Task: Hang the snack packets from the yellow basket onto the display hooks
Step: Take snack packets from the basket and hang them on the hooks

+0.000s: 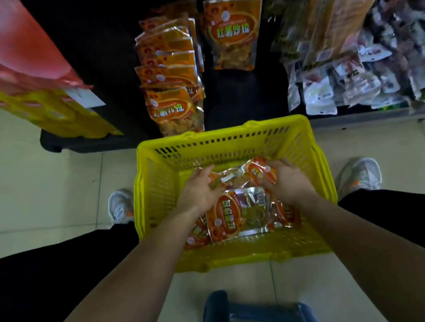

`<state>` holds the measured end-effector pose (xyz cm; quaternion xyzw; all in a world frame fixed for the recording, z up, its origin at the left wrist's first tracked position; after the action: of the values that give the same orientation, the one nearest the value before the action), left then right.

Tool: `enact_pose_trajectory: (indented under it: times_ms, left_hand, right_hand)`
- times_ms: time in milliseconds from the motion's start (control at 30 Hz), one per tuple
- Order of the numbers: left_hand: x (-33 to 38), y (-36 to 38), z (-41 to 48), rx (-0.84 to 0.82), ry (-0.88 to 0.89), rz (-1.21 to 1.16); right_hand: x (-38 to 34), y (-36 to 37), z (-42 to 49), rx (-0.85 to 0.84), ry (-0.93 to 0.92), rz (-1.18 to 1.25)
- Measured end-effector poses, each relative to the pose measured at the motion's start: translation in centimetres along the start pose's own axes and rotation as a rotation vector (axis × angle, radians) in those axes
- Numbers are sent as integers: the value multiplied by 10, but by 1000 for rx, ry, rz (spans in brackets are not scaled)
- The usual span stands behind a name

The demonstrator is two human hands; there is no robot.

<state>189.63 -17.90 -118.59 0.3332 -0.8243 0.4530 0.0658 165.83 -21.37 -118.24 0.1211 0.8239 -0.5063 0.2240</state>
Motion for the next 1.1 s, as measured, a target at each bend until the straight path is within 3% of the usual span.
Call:
enact_pose_trajectory:
  times_ms: [133,300,433,533,700,900,1000,1100]
  left_hand:
    - [-19,16,24,-56,-57,7]
    - [-41,38,42,-167,-81,54]
    - [-53,37,49,-143,-68,99]
    - [-52,31,54,-124,-85,-2]
    - [-23,13,54,-103,44,-189]
    - [-13,-11,41,-52,47,-308]
    - [-42,-23,35,-42,-48,-229]
    - [-68,-18,30,-71,-110,16]
  right_hand:
    - [18,39,16,-118,62,-18]
    - [15,77,33,-200,9,-35]
    - [13,86,43,-180,-38,-176]
    - [11,79,48,-189,-64,-221]
    - [-17,67,49,-236,-218,-67]
    - [-38,56,54,-205,-191,115]
    - [-21,47,53,-137,-89,126]
    - [7,44,51,-94,10,215]
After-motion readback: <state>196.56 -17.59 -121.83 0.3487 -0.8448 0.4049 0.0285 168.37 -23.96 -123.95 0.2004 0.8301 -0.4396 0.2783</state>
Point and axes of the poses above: each hand's wrist, its own z-axis towards the middle knuckle, its own y-axis out of the palm, x = y × z, the point moved 4 cm from there along z, towards the middle knuckle, and after that the axes turned 6 degrees about -y, right-handed, at the moved point
